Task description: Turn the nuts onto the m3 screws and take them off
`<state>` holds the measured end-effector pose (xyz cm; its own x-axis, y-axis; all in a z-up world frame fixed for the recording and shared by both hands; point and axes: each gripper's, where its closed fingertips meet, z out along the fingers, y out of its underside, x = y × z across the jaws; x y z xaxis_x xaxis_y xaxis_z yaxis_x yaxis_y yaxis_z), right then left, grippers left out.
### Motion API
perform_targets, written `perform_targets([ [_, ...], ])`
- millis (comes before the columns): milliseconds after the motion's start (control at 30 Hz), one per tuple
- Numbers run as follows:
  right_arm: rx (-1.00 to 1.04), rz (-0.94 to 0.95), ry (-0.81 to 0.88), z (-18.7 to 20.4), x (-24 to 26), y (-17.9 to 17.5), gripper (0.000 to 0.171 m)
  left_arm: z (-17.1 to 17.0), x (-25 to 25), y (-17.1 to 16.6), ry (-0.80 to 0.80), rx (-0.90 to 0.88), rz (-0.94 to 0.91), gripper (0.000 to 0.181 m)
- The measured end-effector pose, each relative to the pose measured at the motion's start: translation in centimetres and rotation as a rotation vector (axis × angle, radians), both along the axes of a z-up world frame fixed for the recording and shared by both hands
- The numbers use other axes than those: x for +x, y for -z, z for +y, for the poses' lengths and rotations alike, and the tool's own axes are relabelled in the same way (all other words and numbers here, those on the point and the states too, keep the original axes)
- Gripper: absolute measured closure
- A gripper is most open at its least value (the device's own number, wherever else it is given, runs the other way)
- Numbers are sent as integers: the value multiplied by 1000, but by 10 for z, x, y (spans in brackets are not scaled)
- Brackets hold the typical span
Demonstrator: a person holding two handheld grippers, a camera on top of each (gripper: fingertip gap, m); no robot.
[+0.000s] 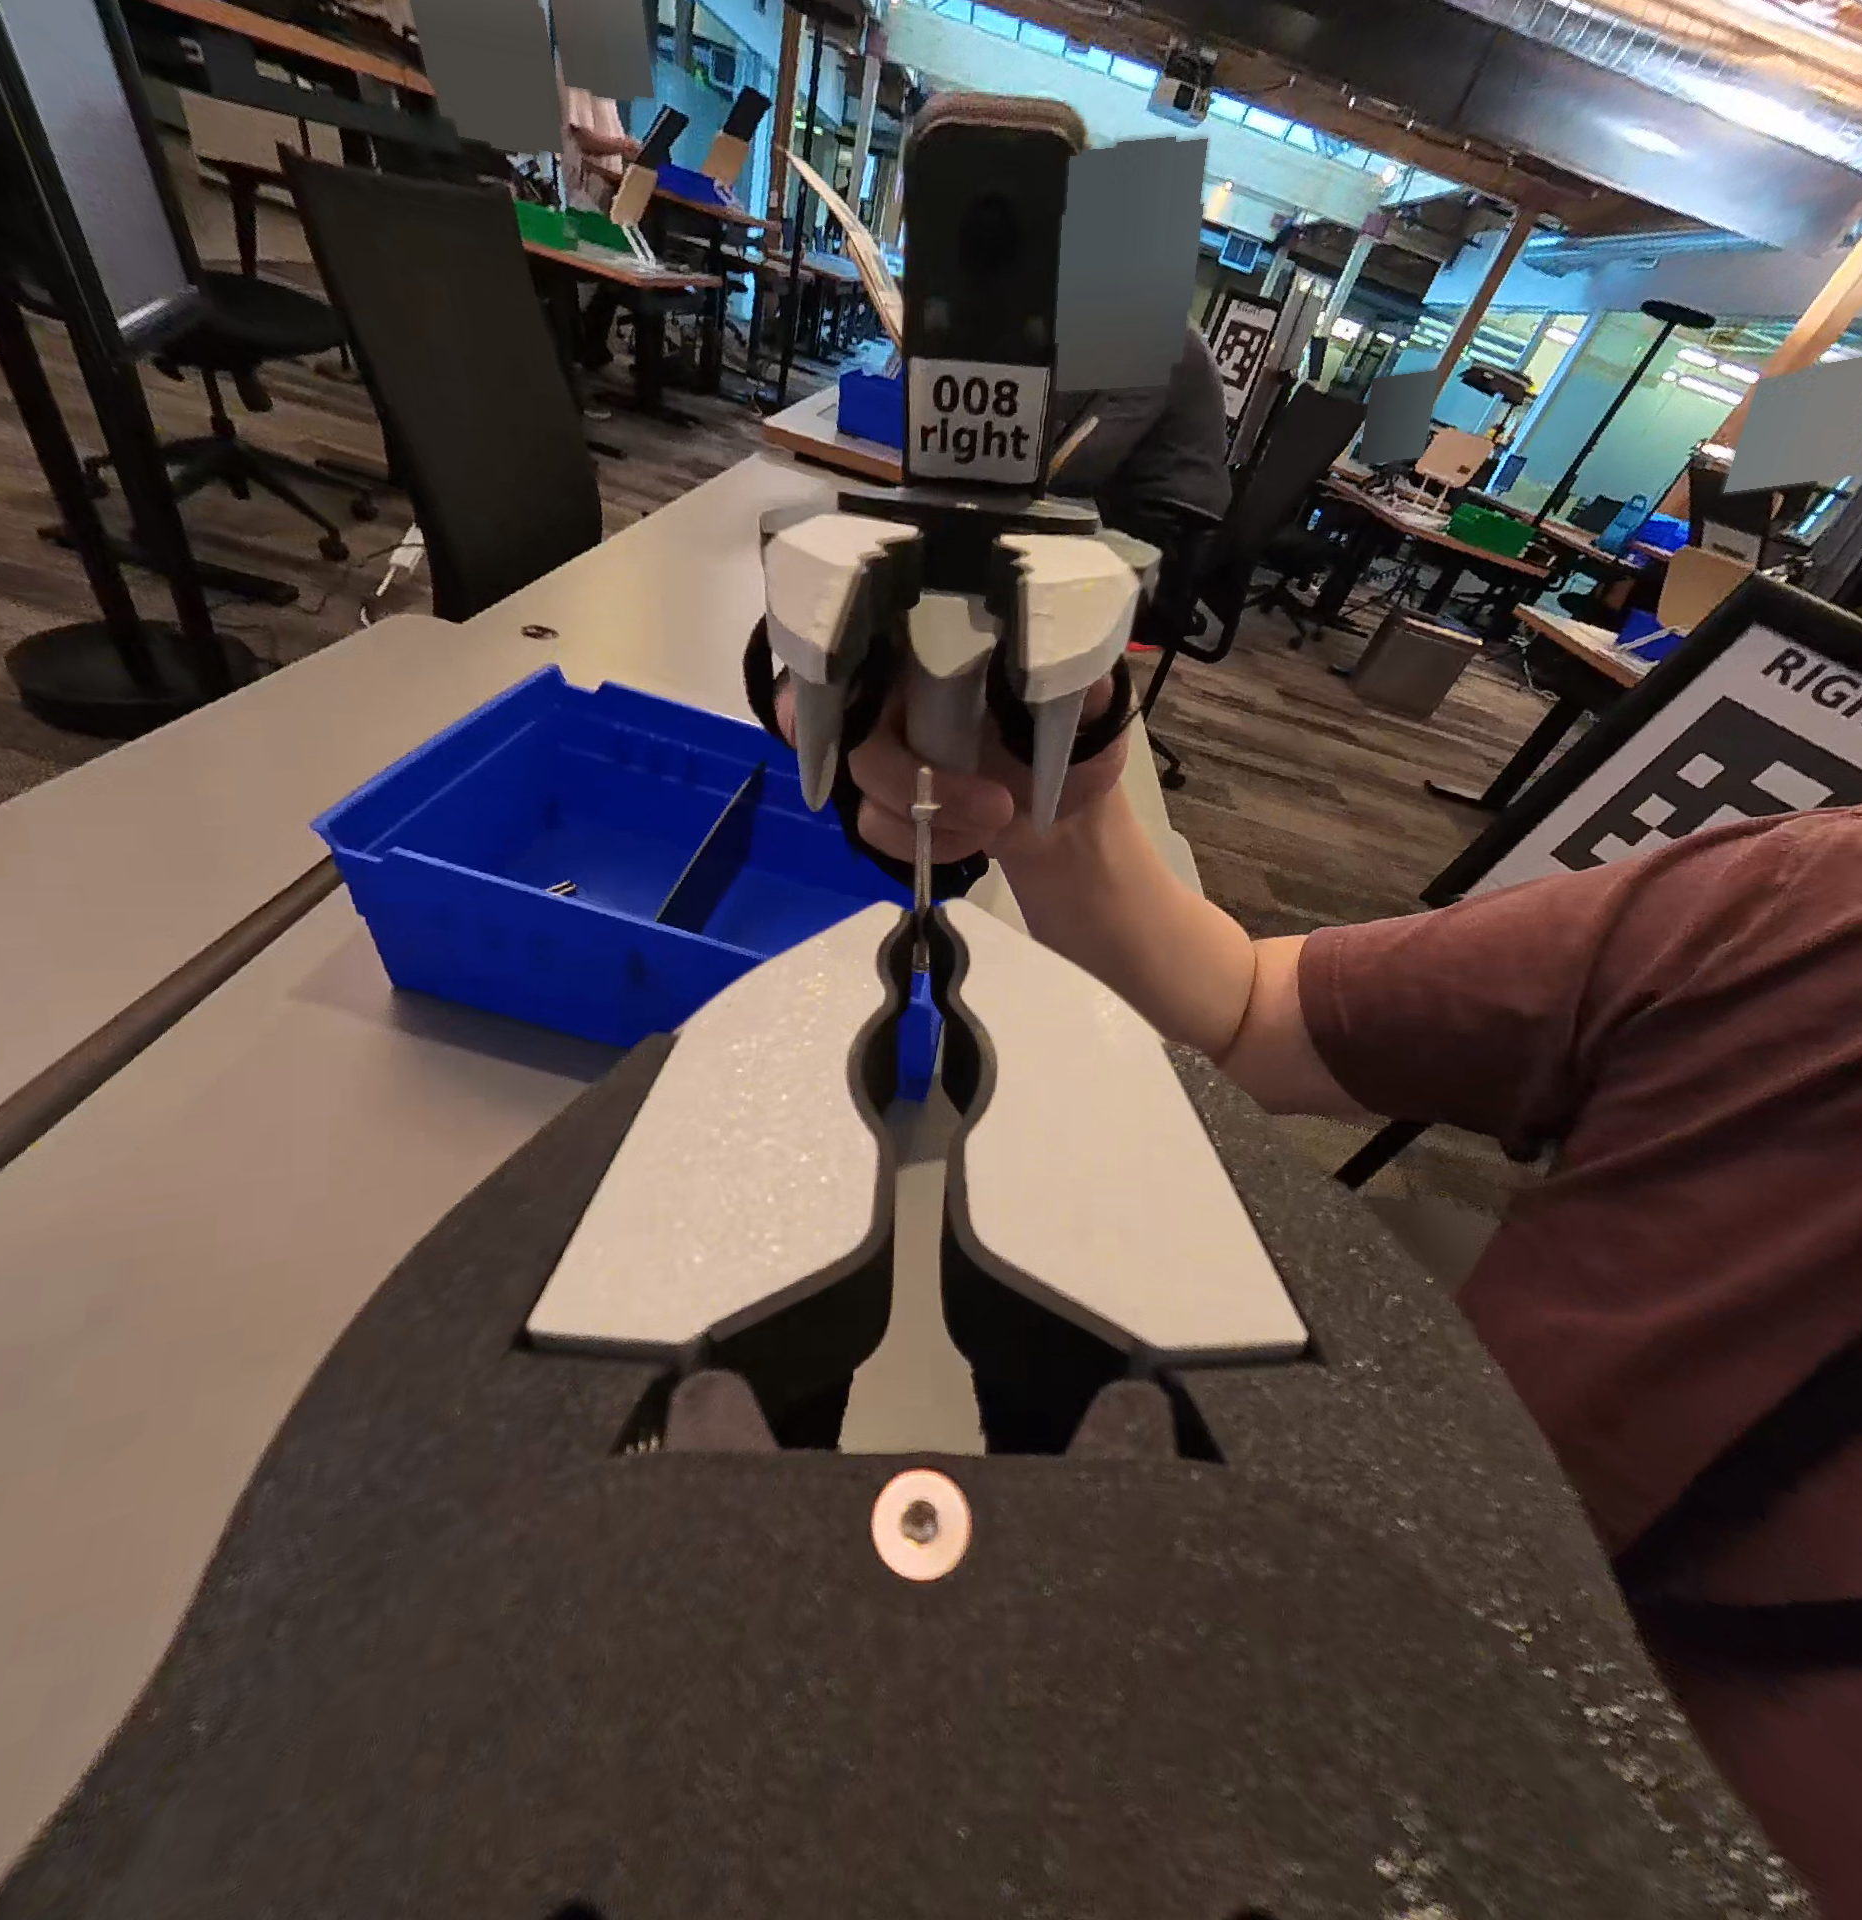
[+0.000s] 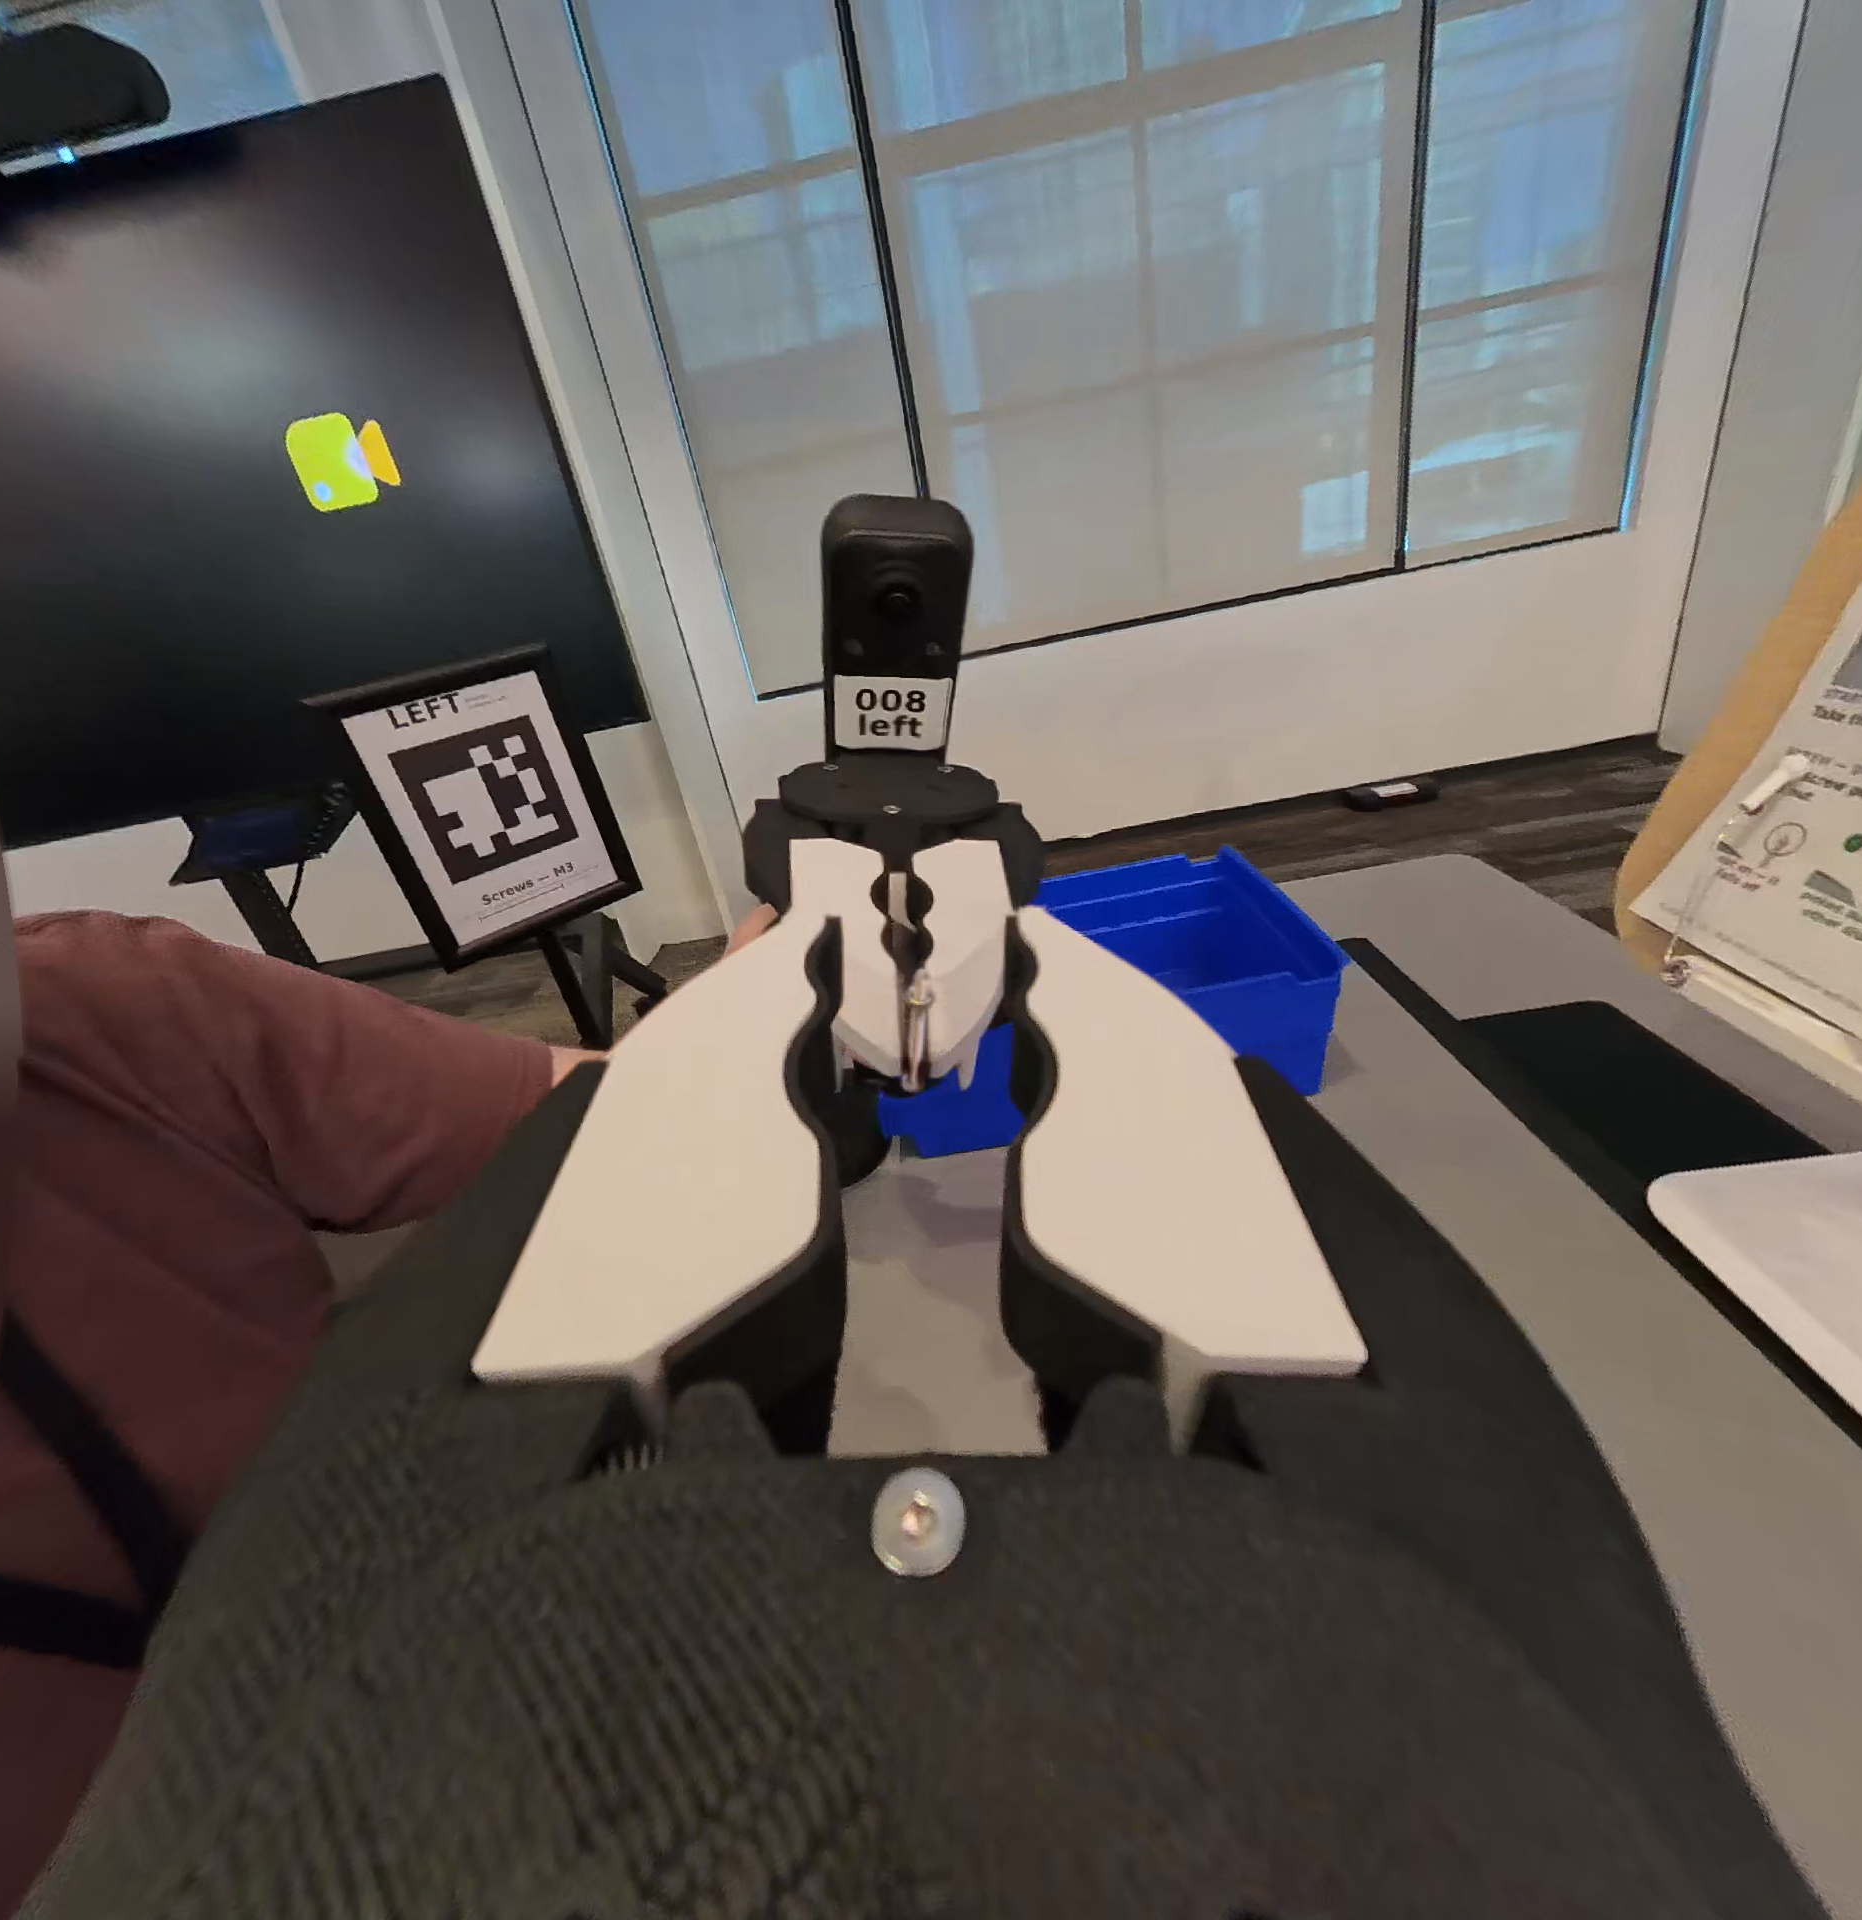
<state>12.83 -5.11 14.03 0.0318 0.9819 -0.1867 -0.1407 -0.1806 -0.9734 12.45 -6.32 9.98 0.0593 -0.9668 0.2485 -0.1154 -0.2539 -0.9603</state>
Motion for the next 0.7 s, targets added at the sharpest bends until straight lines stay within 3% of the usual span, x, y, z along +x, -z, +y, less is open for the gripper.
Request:
perform_targets([
  [633,-33,-72,-33,1,-23,25,153,1,-11,7,-13,-10,-59,179],
  [700,-41,-69,-55,0,-24,27,162,1,-11,9,-16,-12,-55,179],
])
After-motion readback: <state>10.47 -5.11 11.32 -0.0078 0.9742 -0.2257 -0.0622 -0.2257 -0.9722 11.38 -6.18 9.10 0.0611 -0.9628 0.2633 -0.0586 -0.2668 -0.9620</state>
